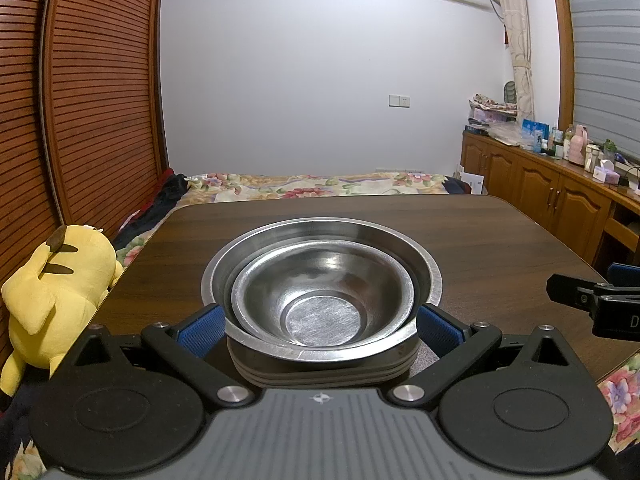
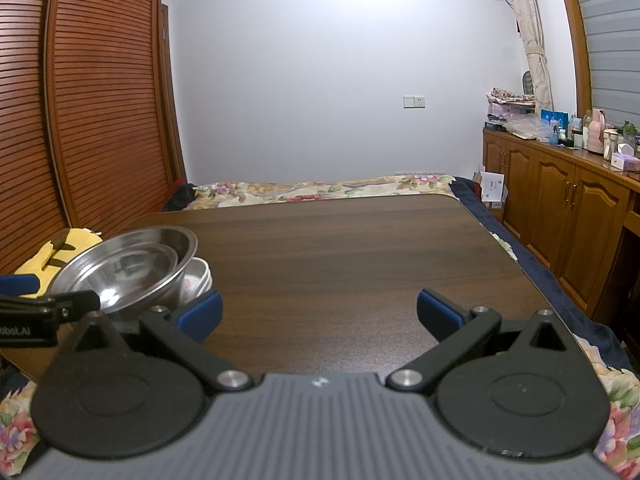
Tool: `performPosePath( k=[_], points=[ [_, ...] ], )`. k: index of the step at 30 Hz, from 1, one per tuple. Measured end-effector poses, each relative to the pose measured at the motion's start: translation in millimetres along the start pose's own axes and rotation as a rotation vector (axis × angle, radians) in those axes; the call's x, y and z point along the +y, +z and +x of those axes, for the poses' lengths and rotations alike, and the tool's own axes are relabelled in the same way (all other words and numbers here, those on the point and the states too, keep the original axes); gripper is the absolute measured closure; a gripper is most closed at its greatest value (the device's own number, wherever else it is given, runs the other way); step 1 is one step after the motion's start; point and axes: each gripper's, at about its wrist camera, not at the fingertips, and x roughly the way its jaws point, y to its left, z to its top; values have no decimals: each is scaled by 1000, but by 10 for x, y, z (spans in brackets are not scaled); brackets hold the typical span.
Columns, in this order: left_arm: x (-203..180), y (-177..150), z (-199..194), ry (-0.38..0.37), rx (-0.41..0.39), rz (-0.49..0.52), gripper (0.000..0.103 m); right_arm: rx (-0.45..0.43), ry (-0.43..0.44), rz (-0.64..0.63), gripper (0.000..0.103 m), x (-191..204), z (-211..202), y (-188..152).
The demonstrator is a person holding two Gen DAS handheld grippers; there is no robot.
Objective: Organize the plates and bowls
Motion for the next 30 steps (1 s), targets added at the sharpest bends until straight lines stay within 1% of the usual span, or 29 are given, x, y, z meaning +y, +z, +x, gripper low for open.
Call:
performPosePath(
  k=[30],
  points=[
    [19,-6,7,-1,4,-1,0,0,1,7,0,-3,14,-3]
  ],
)
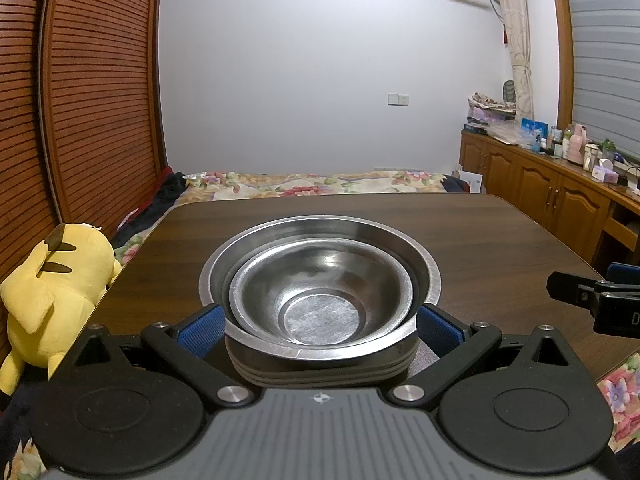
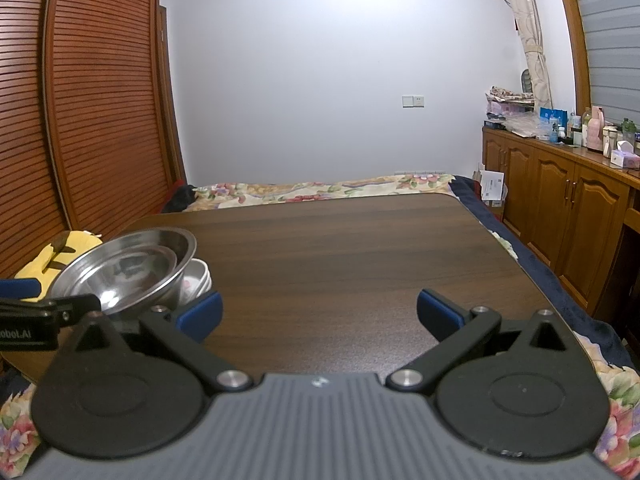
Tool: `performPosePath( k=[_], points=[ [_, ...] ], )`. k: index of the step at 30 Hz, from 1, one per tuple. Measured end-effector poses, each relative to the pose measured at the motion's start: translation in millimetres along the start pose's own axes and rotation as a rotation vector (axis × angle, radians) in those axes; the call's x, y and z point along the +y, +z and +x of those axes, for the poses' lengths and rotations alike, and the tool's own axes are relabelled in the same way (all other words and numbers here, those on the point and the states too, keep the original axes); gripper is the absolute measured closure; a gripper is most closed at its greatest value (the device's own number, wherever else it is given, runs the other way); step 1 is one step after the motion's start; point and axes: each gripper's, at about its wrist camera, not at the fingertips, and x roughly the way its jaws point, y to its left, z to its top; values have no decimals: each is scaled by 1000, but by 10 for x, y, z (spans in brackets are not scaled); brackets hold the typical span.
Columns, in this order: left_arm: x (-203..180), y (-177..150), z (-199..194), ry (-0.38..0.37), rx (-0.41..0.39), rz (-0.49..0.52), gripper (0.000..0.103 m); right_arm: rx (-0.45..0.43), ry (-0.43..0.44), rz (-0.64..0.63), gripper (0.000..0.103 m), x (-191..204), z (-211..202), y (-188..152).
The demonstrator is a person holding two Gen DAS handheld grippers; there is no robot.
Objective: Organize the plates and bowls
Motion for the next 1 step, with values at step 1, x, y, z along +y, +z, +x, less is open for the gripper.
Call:
performPosePath(
  k=[1],
  points=[
    [0,0,0,0,1,0,0,-1,0,0,0,-1,-1,0]
  ],
)
